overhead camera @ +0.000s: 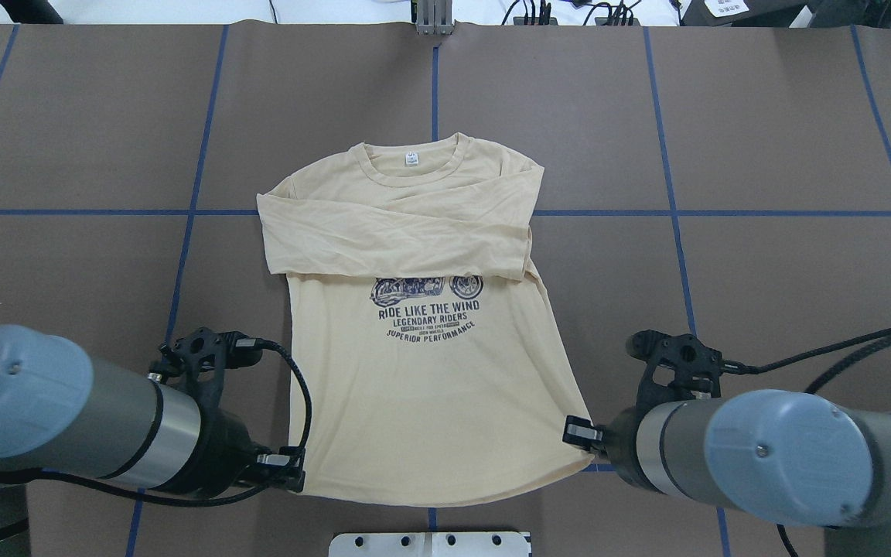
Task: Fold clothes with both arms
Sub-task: 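Lift the hem with both grippers and fold it toward the collar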
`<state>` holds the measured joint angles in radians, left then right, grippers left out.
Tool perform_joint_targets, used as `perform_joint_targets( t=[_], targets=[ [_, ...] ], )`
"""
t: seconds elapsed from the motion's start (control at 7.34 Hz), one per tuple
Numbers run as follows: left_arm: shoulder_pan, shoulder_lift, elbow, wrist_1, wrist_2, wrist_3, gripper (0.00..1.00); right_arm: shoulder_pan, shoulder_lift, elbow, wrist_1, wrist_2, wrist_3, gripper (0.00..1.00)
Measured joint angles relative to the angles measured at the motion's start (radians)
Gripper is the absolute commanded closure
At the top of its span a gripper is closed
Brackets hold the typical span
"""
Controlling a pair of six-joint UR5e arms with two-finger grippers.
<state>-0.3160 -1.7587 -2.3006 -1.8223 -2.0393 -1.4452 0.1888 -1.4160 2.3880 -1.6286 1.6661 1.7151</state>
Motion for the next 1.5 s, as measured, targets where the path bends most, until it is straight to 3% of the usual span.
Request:
perform_joint_targets(
  t=[0.27, 0.54, 0.82, 1.09, 1.5],
  targets=[
    [0.005, 0.048, -0.125, 0.001, -0.09, 0.0, 1.0, -0.066, -0.031, 0.149, -0.034, 0.069, 0.001, 1.0],
    [-0.007, 0.053, -0.14, 0.024, -0.107, -0.002, 1.0, -0.045, -0.021, 0.171, -0.067, 0.081, -0.006, 1.0],
    [-0.071, 0.009, -0.083, 0.095, -0.045, 0.002, 1.0, 0.073, 0.094, 0.008, -0.08, 0.073, -0.07, 1.0],
    [-0.124, -0.064, 0.029, 0.114, 0.091, 0.002, 1.0, 0.185, 0.216, -0.192, -0.061, 0.04, -0.156, 1.0],
    [-0.236, -0.104, 0.107, 0.116, 0.185, 0.01, 1.0, 0.297, 0.29, -0.319, 0.027, 0.008, -0.203, 1.0]
  ],
)
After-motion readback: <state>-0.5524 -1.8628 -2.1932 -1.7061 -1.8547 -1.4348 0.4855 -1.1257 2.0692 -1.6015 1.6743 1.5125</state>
